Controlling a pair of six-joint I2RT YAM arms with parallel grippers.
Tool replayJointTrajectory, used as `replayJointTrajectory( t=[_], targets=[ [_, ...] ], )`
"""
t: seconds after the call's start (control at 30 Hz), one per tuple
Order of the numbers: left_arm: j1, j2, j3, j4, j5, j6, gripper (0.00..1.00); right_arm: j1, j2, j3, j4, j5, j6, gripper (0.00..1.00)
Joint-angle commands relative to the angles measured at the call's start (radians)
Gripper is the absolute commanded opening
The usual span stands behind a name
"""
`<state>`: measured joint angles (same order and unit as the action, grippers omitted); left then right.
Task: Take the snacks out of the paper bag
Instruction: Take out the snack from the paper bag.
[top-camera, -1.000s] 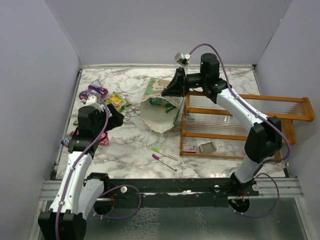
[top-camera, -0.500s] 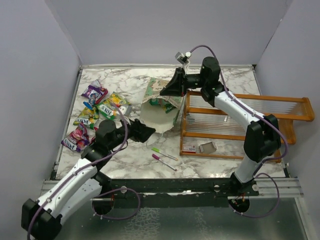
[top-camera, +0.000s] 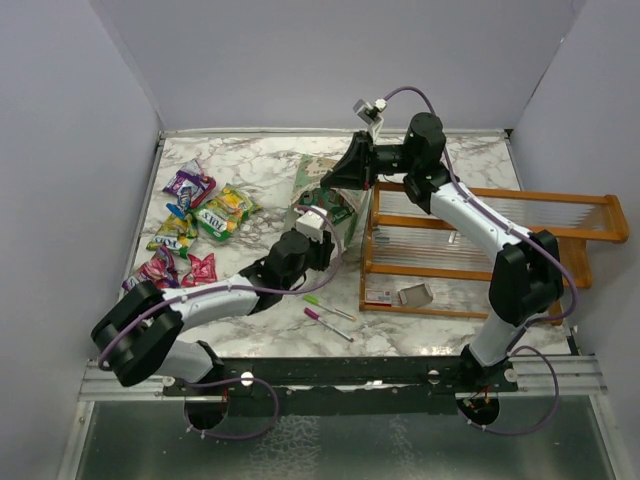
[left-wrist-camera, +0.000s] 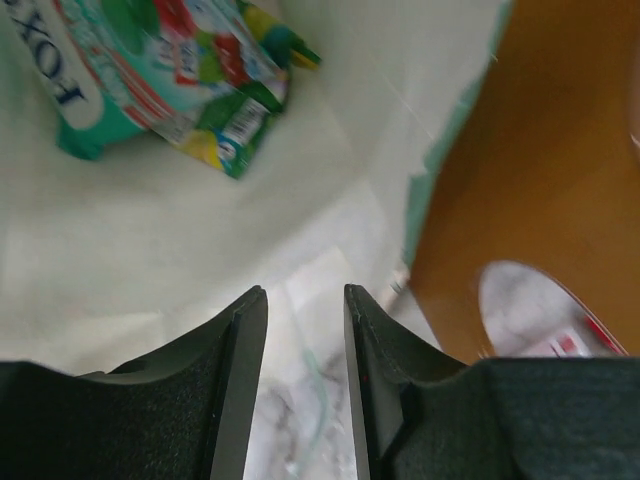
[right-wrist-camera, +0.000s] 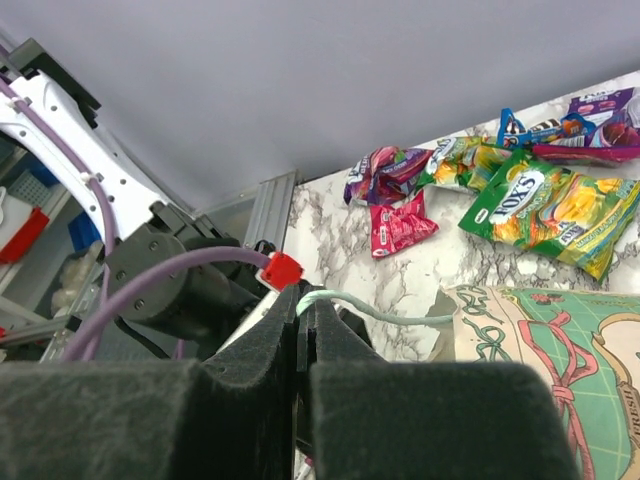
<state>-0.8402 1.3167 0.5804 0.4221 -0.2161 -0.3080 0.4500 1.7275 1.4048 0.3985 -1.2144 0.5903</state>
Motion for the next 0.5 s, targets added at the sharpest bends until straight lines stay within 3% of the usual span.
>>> replayJointTrajectory(
  t=[0.0, 0.27, 0.37, 0.47],
  targets=[
    [-0.004, 0.109, 0.06, 0.166, -0.182, 0.121, 0.39, 0.003, -0.06, -0.013, 0.048, 0.003, 0.012, 0.01],
    [-0.001, 0.295, 0.1, 0.301, -0.243, 0.232, 0.37, 0.002, -0.069, -0.023, 0.071, -0.002, 0.031, 0.01],
    [0.0, 0.355, 0.155, 0.25, -0.284, 0.272, 0.48, 0.003, -0.075, -0.021, 0.07, 0.001, 0.028, 0.01],
    [0.001, 0.46, 0.252, 0.158, -0.34, 0.299, 0.5, 0.003, -0.075, -0.021, 0.076, 0.0, 0.037, 0.01]
  ],
)
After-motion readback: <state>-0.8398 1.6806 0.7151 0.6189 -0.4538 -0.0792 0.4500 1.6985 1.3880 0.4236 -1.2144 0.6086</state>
